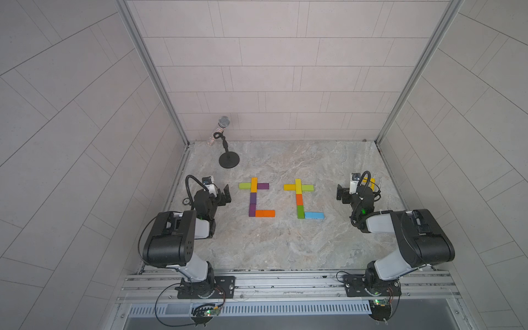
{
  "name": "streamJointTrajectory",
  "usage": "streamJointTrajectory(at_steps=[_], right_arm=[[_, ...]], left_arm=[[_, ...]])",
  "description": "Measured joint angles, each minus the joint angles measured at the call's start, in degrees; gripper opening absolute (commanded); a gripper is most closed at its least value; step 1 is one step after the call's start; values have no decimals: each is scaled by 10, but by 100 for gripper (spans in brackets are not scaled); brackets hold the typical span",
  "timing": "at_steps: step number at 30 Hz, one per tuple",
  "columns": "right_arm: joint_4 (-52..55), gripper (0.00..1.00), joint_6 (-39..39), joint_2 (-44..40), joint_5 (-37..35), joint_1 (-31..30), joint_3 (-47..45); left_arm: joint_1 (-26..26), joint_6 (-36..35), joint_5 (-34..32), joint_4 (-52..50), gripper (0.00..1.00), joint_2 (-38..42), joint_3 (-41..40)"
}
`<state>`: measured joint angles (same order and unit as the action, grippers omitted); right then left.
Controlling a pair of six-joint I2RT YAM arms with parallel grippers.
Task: Assemble the letter t with building blocks
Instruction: Reset both arms
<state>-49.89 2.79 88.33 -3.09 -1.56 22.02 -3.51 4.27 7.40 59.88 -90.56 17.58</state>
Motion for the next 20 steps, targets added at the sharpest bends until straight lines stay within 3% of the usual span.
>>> streamJointTrajectory(at_steps=[15,20], right_arm=[[-30,100,0,10,-13,1,-8],[-25,100,7,11,16,28,-5]], left_arm=[[13,-18,-37,-58,100,-6,40],[13,-20,-38,-63,100,-6,40]])
